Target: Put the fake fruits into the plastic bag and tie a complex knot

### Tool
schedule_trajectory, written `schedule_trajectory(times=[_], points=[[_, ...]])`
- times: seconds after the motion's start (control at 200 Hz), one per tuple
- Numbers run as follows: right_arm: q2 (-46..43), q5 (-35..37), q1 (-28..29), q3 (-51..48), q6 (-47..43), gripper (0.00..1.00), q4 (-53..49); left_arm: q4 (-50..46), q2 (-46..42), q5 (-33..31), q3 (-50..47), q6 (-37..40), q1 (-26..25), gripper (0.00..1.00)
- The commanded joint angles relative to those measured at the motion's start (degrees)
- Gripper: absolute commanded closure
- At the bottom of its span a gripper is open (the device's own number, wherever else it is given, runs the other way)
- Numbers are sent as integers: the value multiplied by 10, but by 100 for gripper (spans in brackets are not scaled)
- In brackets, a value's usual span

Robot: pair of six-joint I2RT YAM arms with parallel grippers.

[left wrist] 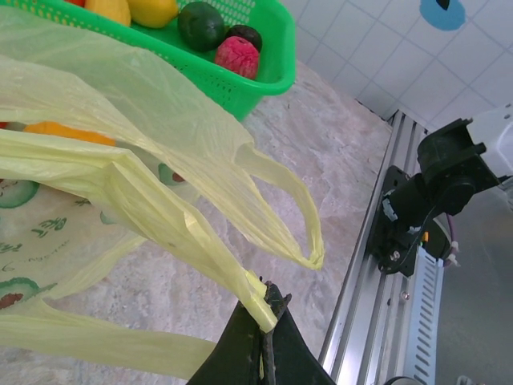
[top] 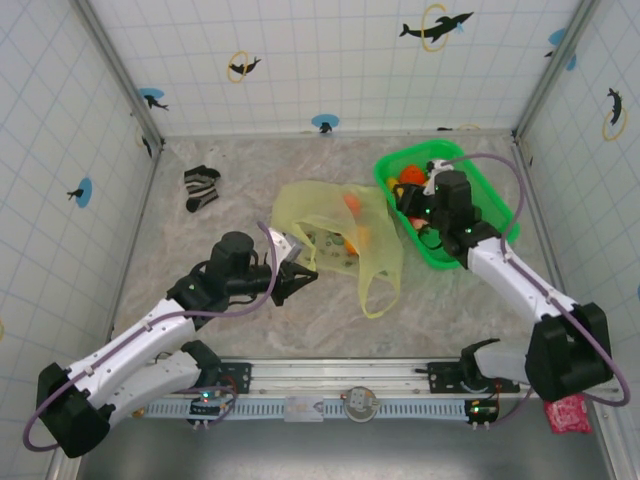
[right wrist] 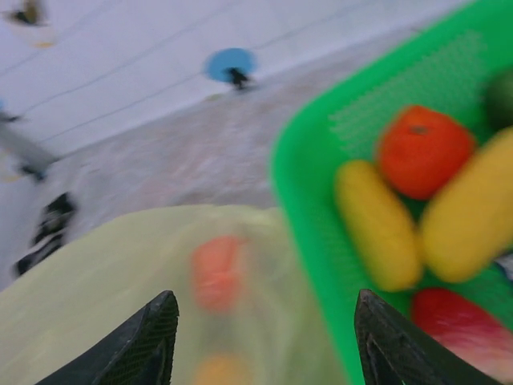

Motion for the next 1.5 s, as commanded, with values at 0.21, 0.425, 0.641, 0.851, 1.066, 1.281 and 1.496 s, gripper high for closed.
schedule_trajectory(times=[0.21, 0.425, 0.641, 0.851, 1.066, 1.281, 1.496], points=[[175, 0, -104, 79, 111, 32, -3, 40, -4, 29, -13, 10, -3, 100], [285, -26, -118, 147, 121, 27, 4, 52, -7, 26, -23, 7, -3, 100], [337, -23, -135, 160, 146, 32, 15, 62, -16, 26, -37, 5, -3, 100], [379, -33, -146, 174, 157, 32, 26, 74, -19, 27, -50, 6, -3, 100], [391, -48, -148, 154, 166, 40, 69, 82, -17, 29, -55, 9, -3, 100], [337, -61, -152, 102, 156, 48, 122, 84, -18, 27, -59, 13, -3, 100], [251, -67, -156, 74, 124, 49, 131, 84, -21, 19, -60, 17, -3, 100]])
